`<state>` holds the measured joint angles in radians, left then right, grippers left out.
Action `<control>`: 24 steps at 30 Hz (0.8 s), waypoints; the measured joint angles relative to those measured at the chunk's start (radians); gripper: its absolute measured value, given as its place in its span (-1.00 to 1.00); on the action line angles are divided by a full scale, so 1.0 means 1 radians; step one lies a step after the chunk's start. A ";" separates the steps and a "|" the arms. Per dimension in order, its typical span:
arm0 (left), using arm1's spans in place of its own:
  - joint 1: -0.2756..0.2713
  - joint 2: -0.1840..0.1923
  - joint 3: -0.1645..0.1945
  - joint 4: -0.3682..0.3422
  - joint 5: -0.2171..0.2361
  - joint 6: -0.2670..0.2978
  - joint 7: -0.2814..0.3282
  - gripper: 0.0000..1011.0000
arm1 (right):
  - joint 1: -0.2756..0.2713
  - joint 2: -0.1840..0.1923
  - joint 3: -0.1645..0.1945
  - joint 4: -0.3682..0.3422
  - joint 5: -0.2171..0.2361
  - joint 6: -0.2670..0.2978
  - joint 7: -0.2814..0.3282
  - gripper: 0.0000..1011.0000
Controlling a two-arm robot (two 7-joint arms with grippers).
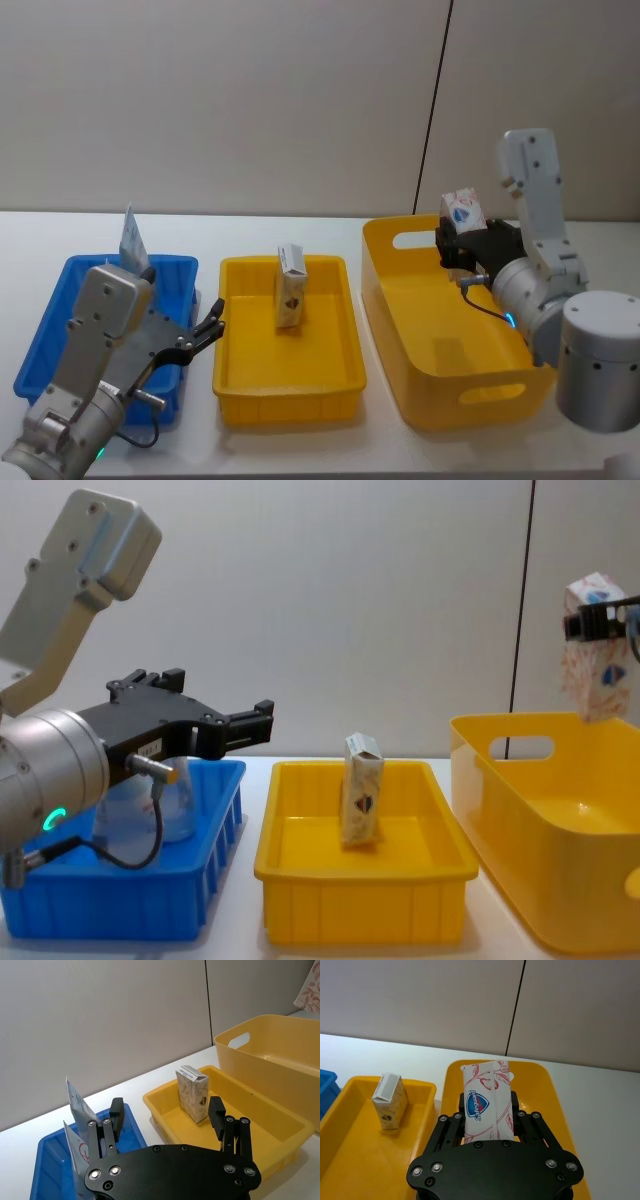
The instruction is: Bimanual collaborative sorting of washing and personal care products
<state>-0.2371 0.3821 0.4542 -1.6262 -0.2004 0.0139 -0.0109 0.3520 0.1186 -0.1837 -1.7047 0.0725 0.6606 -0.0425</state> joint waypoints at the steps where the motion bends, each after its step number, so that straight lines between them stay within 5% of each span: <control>1: 0.000 0.000 0.000 0.000 0.000 0.000 0.000 0.98 | -0.001 0.003 0.002 0.004 0.001 -0.003 0.004 -0.20; 18: 0.000 0.000 0.000 0.000 0.000 0.000 0.000 0.98 | -0.041 0.053 0.016 0.030 0.008 -0.136 0.086 0.86; 24: 0.000 0.000 0.000 0.000 0.000 0.000 0.000 0.98 | -0.081 0.083 0.009 0.011 -0.014 -0.225 0.108 0.99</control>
<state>-0.2372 0.3821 0.4542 -1.6262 -0.2004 0.0139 -0.0109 0.2708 0.2021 -0.1748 -1.6936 0.0580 0.4354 0.0654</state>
